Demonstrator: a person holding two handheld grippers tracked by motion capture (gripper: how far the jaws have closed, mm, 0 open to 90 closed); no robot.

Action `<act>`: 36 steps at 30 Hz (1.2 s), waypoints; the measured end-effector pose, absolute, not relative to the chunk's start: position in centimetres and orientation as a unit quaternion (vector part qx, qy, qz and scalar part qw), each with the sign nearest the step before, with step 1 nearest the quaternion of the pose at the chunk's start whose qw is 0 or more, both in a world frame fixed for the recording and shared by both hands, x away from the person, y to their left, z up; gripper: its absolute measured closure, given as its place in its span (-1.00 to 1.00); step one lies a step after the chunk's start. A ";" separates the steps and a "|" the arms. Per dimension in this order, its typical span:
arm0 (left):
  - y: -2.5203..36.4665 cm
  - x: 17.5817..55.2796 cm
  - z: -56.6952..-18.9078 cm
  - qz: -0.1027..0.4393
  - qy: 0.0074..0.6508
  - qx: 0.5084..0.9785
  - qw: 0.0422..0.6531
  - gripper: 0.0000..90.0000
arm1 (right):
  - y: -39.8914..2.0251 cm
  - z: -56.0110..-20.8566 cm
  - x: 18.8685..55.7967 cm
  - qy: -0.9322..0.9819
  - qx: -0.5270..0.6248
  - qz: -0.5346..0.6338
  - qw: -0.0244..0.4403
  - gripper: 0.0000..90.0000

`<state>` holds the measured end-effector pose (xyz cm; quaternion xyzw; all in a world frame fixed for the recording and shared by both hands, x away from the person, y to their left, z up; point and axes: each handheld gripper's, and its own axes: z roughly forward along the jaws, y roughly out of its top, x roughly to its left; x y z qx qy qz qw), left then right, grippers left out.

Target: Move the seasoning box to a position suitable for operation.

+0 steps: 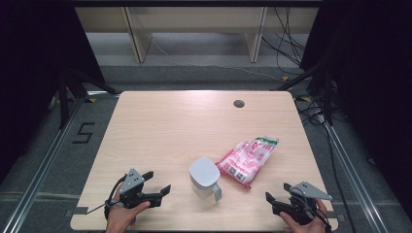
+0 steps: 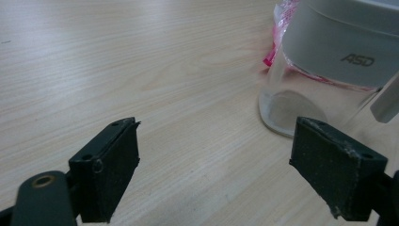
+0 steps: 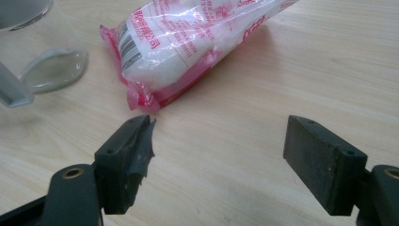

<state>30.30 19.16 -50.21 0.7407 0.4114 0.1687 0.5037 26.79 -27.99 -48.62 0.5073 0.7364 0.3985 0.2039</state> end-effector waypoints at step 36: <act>13.5 27.1 -50.0 0.089 0.310 0.782 0.533 -0.26 | -28.4 -48.4 26.8 0.739 0.493 0.405 0.215 -0.47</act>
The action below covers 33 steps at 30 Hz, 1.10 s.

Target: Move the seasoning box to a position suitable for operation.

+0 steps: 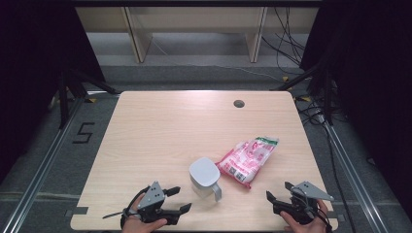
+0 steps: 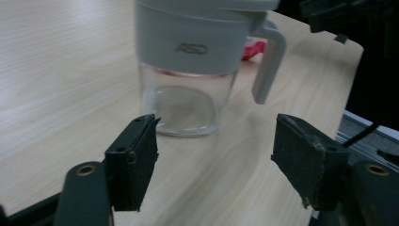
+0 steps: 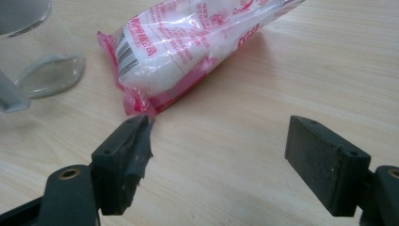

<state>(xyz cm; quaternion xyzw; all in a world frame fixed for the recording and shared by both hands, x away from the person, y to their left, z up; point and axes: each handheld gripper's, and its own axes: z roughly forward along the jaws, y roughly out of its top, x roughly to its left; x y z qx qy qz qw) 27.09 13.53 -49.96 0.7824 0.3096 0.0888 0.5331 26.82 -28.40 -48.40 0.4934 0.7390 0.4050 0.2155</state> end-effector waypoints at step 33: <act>5.3 28.8 -51.9 0.087 0.257 0.793 0.546 0.74 | -28.3 -48.5 27.1 0.747 0.484 0.402 0.217 -0.48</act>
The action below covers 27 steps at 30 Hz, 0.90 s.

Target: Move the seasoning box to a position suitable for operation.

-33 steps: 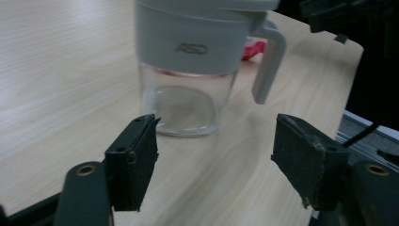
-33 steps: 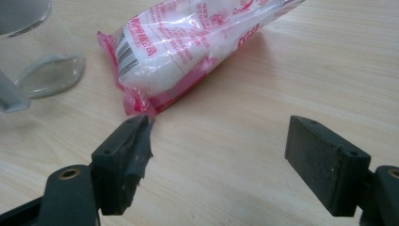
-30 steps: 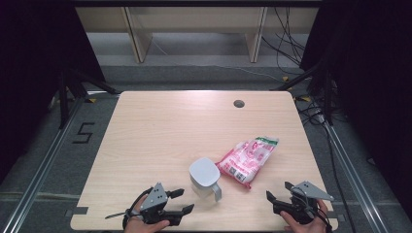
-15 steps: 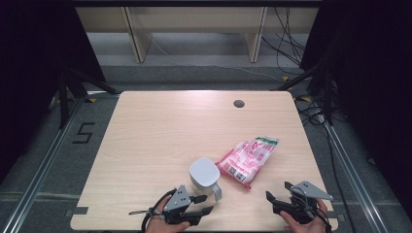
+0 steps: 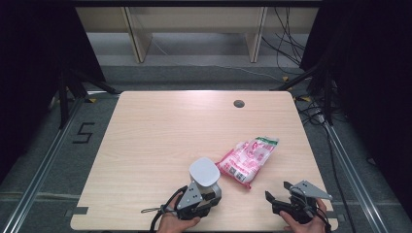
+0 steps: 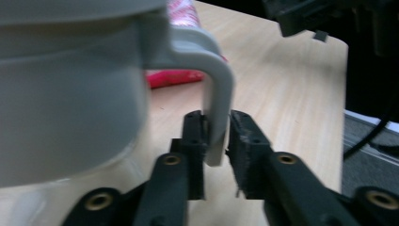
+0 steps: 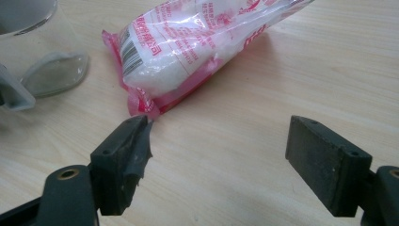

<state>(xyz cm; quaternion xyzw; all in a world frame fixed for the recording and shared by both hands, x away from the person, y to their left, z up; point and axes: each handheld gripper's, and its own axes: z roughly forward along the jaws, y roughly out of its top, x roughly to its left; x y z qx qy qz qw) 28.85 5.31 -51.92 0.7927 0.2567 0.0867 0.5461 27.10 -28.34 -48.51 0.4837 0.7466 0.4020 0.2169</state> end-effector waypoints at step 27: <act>13.1 30.8 -51.5 0.130 0.243 0.804 0.526 0.83 | -28.3 -48.6 27.2 0.747 0.483 0.405 0.210 -0.48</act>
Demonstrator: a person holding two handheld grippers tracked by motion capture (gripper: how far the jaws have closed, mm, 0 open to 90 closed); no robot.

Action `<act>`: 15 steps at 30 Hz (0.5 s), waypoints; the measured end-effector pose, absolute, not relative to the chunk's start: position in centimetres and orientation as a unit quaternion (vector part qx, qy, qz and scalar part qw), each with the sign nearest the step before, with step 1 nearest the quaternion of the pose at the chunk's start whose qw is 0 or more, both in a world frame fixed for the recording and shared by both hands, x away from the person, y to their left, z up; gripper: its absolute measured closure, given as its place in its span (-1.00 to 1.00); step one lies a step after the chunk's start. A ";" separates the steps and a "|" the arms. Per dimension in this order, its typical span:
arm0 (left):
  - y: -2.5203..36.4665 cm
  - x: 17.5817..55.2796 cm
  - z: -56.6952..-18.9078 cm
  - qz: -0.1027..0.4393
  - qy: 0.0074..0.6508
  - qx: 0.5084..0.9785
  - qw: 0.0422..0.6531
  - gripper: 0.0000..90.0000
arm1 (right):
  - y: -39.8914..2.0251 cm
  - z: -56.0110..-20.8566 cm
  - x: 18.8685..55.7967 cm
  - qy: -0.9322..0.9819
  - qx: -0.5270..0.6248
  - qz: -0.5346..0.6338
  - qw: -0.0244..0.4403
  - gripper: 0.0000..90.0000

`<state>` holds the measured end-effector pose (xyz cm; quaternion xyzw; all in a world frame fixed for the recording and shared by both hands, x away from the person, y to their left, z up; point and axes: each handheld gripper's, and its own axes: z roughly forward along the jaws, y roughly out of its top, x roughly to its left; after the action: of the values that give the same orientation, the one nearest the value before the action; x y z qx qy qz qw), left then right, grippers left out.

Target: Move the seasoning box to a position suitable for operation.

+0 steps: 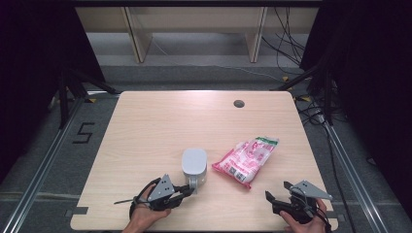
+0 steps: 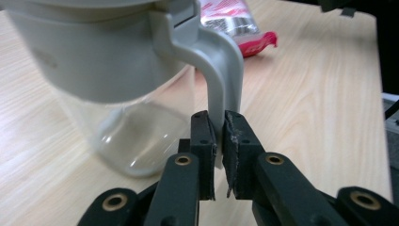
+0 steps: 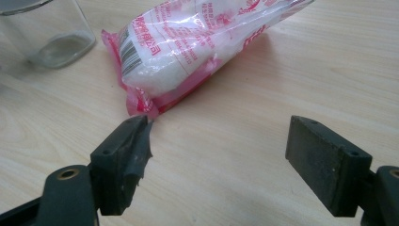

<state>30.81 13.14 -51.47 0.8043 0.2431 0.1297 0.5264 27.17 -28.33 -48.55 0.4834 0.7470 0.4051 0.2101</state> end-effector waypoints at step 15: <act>14.6 30.3 -50.6 0.150 0.282 0.781 0.537 0.14 | -28.3 -48.6 27.2 0.746 0.484 0.403 0.217 -0.49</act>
<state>30.29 14.58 -50.57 0.7809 0.2817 0.1504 0.5369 27.18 -28.25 -48.55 0.4837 0.7460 0.4031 0.2168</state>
